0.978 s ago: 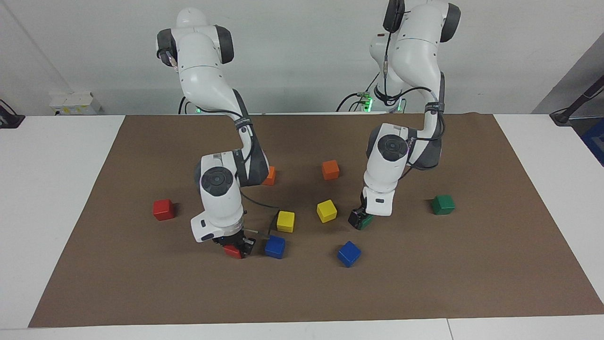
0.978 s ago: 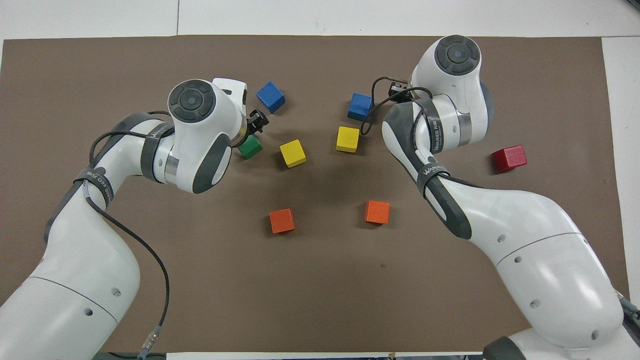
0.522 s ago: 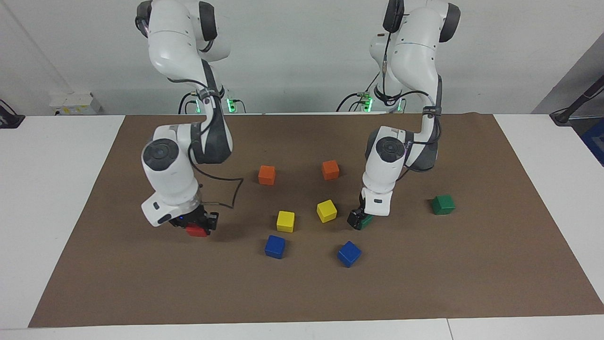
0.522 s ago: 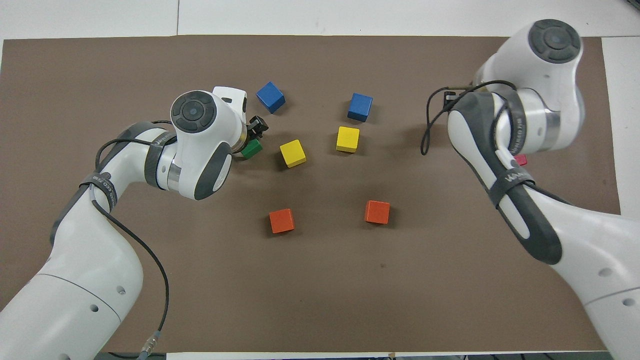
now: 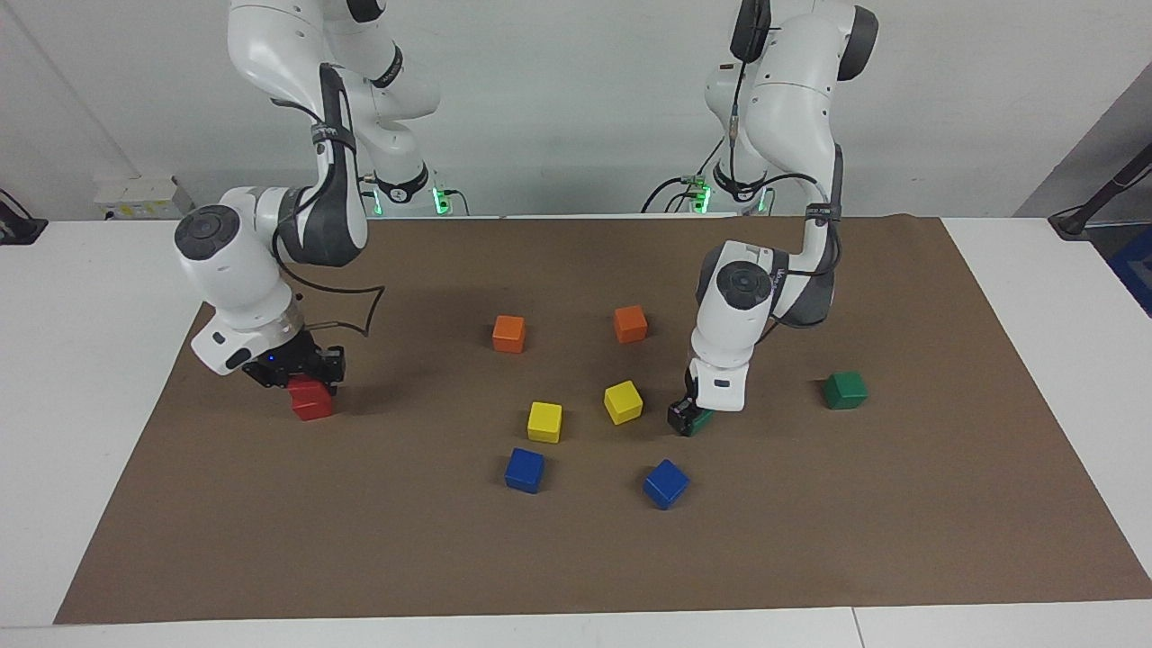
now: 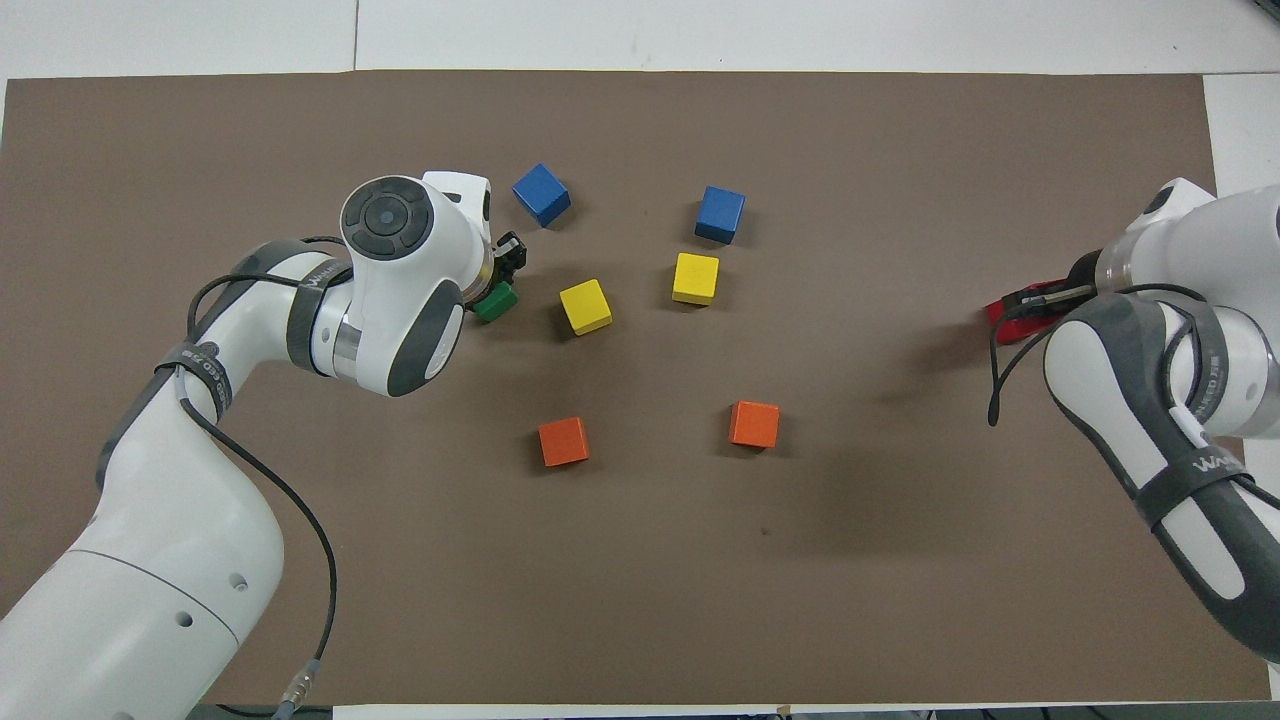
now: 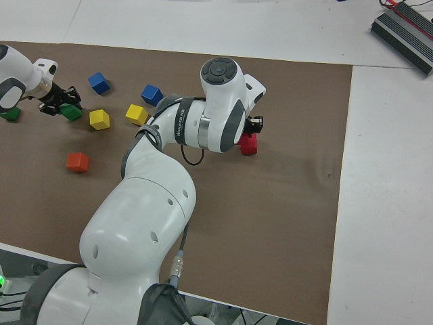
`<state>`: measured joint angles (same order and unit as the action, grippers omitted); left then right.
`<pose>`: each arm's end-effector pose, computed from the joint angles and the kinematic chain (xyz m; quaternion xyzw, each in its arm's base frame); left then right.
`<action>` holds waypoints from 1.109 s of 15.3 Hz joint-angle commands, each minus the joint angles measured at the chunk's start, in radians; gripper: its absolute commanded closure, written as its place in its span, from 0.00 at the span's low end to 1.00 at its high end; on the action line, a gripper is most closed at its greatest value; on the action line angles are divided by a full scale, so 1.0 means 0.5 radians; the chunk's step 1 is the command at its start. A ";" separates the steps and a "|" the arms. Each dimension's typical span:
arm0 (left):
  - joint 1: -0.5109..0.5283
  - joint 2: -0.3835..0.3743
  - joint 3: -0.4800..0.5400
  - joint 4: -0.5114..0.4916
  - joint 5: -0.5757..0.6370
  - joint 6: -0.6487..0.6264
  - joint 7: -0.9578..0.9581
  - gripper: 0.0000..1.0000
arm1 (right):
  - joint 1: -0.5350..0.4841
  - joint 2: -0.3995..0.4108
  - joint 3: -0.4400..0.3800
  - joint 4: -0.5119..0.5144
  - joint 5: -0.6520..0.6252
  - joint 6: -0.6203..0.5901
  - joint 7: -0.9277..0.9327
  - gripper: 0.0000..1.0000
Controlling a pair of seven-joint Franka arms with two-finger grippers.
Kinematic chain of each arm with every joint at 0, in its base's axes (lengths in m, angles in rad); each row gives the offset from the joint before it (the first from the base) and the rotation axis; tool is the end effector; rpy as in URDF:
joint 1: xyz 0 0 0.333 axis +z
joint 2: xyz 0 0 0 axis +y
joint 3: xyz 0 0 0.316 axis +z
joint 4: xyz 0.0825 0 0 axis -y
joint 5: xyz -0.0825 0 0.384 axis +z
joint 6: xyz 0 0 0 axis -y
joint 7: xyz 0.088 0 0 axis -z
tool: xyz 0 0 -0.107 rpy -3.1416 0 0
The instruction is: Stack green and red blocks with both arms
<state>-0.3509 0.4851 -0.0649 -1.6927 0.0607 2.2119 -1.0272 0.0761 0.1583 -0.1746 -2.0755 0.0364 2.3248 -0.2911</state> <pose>0.6196 -0.2663 0.3194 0.9575 0.2878 0.0196 0.0045 0.5794 -0.0545 0.3635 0.9952 0.0860 0.0460 0.0089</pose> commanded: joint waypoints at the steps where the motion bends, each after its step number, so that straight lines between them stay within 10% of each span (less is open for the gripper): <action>1: 0.023 -0.043 0.028 0.253 0.044 -0.431 0.136 1.00 | -0.054 -0.059 0.033 -0.159 -0.005 0.210 -0.132 1.00; 6: 0.385 -0.503 0.025 -0.062 0.023 -0.678 1.086 1.00 | -0.063 0.005 0.033 -0.157 0.007 0.317 -0.123 1.00; 16: 0.821 -0.568 0.028 -0.468 -0.125 -0.145 2.146 1.00 | -0.054 0.058 0.033 -0.138 0.059 0.379 -0.102 1.00; 17: 0.821 -0.562 0.028 -0.501 -0.125 -0.095 2.146 1.00 | -0.054 0.058 0.033 -0.138 0.059 0.382 -0.105 0.75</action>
<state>0.0573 0.2293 -0.0425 -1.8742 0.0158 2.0900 0.0266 0.0628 0.1865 -0.1700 -2.1438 0.0507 2.4977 -0.3307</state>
